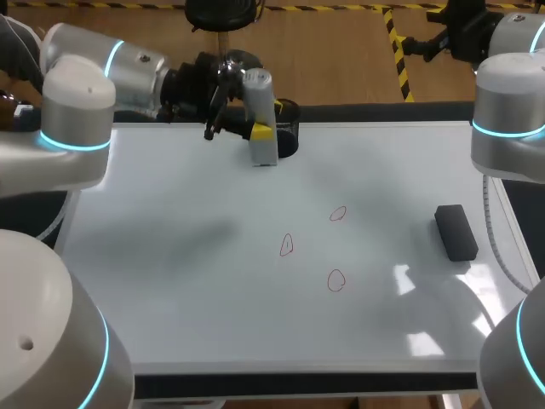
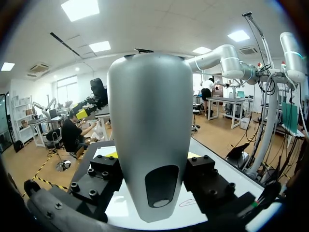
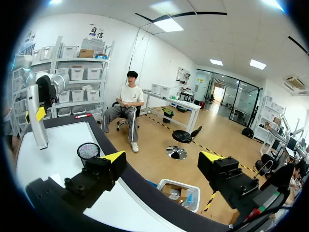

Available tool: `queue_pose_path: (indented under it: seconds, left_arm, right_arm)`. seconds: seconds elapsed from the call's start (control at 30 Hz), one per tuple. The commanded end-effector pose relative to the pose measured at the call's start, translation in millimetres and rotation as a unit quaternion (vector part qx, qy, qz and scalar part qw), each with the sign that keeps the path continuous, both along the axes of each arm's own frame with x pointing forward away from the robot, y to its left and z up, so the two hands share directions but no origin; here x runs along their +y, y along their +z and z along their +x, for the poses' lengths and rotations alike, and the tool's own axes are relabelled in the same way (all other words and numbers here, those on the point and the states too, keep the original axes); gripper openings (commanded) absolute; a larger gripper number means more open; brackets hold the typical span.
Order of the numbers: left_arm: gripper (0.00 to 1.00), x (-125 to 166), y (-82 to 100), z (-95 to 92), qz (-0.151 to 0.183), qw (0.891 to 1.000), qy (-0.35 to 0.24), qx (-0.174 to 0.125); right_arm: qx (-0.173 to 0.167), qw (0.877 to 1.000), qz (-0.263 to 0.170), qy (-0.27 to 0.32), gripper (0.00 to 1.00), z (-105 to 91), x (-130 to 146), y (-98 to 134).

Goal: Pick up the inspection probe, press it on each red-marked spot on the whiteboard one by one, put down the probe, pick up the eraser, and wipe off all the red marks.

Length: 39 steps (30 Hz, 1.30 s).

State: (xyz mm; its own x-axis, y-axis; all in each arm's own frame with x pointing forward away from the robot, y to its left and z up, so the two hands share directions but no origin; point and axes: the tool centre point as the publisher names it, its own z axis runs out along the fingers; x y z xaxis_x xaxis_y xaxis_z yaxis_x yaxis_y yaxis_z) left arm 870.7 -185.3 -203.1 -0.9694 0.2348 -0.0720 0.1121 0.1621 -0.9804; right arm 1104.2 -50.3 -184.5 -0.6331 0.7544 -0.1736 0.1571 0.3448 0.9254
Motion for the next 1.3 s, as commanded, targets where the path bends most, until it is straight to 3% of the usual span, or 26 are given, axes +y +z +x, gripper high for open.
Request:
queue_pose_path:
  seconds: [0.03,0.37,0.77,1.0,1.3]
  left_arm:
    - [0.00,4,-5.5,-16.6,-0.009,0.999,0.032,-0.006]
    - [0.00,-8,-11.5,-49.8,0.004,1.000,0.020,0.002]
    - [0.00,-14,-29.2,-77.0,0.005,1.000,0.017,0.016]
    - [0.00,-14,-39.0,-90.0,-0.009,1.000,0.018,0.015]
    - [0.00,-10,-56.2,-93.1,-0.012,0.999,0.020,0.023]
  right_arm:
    - [0.000,1.000,0.000,0.000,1.00,0.0,0,0]
    - [0.000,1.000,0.000,0.000,1.00,0.0,0,0]
    - [0.000,1.000,0.000,0.000,1.00,0.0,0,0]
    - [0.000,1.000,0.000,0.000,1.00,0.0,0,0]
    - [0.000,1.000,0.000,0.000,1.00,0.0,0,0]
